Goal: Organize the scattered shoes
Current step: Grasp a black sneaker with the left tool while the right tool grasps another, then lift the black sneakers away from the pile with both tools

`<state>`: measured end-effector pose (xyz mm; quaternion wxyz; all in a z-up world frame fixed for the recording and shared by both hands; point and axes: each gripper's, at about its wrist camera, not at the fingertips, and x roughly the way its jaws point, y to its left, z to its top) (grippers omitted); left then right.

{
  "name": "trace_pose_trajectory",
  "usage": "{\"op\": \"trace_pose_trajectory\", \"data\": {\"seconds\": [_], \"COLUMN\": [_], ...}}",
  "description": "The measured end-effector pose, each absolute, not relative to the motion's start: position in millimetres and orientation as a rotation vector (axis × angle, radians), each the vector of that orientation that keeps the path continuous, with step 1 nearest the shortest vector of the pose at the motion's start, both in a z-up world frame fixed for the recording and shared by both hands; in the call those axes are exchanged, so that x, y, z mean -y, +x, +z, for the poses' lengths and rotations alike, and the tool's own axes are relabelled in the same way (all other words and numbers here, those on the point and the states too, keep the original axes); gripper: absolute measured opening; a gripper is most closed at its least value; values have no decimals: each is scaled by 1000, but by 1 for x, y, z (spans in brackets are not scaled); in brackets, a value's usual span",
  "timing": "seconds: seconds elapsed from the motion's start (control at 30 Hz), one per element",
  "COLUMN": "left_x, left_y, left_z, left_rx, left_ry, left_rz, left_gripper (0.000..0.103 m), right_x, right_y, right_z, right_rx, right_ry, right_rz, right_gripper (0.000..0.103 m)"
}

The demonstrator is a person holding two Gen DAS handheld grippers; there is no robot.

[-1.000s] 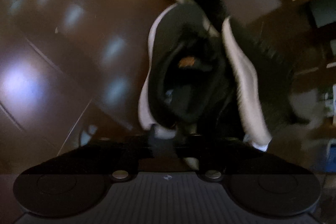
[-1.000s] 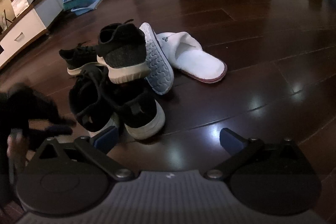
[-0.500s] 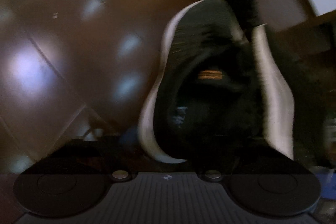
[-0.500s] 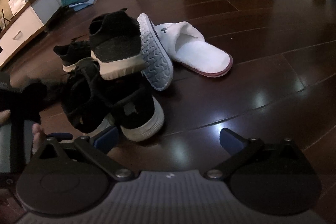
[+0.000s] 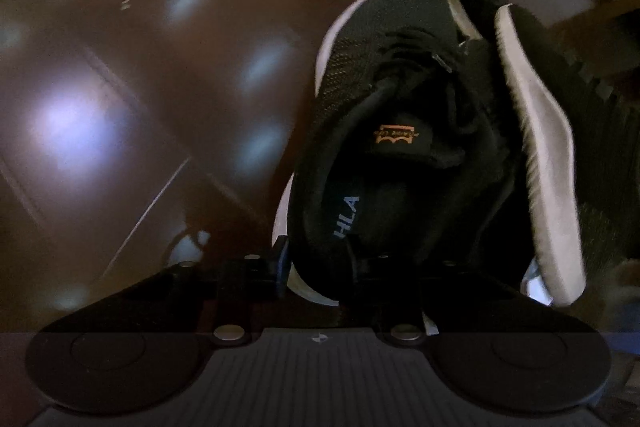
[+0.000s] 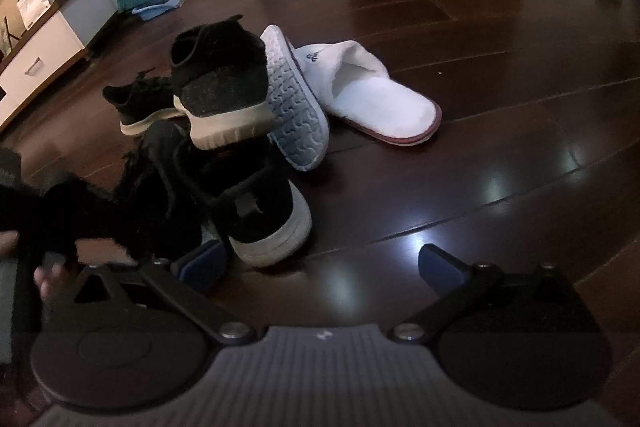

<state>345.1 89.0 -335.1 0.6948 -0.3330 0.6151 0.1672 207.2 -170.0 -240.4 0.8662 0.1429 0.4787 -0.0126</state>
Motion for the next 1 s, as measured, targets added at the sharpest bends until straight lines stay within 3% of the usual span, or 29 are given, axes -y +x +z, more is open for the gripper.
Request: {"op": "trace_pose_trajectory", "data": {"seconds": [0.43, 1.0], "left_x": [-88, 0], "left_y": [251, 78], "left_z": [-328, -320], "left_rx": [-1449, -1601], "left_ry": [-671, -520], "left_rz": [363, 250], "left_gripper": [28, 28], "right_x": [179, 220], "right_y": [159, -13], "right_z": [-208, -148], "right_rx": [-1010, -1010], "right_ry": [329, 399], "right_rz": [-44, -226], "right_gripper": [103, 103]}}
